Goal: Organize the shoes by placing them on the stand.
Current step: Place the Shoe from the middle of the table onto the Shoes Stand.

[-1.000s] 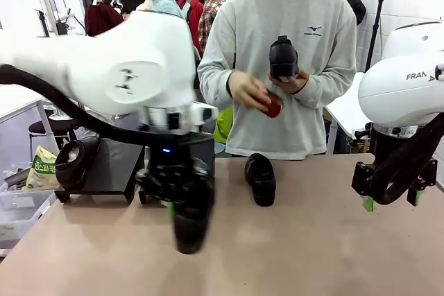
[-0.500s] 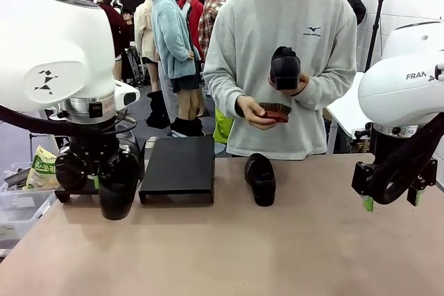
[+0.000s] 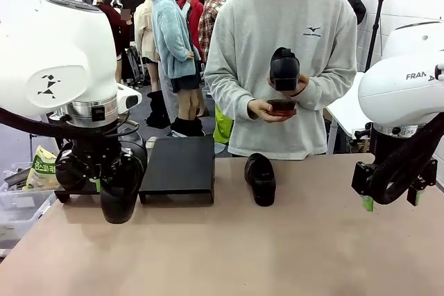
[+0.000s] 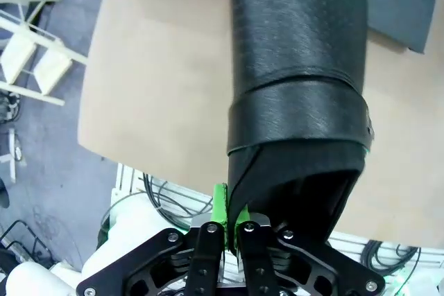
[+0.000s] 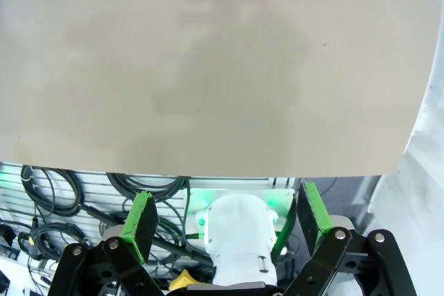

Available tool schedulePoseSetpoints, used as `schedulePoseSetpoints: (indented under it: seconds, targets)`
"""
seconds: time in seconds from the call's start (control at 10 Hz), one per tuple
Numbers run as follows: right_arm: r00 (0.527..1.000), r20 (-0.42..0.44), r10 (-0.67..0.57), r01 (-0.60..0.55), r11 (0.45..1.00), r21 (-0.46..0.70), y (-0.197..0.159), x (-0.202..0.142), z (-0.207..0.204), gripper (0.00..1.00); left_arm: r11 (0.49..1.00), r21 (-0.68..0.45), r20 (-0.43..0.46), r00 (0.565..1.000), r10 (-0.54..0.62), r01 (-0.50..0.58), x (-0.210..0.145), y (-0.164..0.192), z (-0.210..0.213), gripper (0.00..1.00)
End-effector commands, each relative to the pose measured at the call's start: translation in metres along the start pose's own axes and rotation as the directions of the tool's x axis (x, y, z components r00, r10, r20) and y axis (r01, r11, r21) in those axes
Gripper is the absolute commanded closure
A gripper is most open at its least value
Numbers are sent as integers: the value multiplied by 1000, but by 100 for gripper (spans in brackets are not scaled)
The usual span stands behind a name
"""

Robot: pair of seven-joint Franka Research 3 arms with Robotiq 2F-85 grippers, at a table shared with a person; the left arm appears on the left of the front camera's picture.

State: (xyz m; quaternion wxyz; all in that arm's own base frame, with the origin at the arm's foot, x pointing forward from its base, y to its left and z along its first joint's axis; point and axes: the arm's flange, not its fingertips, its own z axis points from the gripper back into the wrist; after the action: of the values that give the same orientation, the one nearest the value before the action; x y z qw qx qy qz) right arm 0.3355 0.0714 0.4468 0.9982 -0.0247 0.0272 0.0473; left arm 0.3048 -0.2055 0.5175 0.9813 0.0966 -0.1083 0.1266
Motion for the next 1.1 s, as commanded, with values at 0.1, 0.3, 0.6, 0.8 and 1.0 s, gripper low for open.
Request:
schedulePoseSetpoints:
  seconds: [0.1,0.3,0.6,0.8,1.0]
  targets:
    - [1000,-8,-5,5,1000,5,1,0,2,0,998,-30,189,980,67,-63,43,36,-10,100]
    - [1000,-8,-5,5,1000,5,1,0,2,0,990,-133,76,997,-30,40,97,70,-54,100]
    - [1000,-8,-5,5,1000,5,1,0,2,0,984,-160,77,995,-63,75,140,89,-93,100]
    - [1000,-8,-5,5,1000,5,1,0,2,0,979,-195,93,994,-49,67,155,93,-112,100]
    - [1000,-8,-5,5,1000,5,1,0,2,0,976,-206,120,992,-45,69,167,95,-120,100]
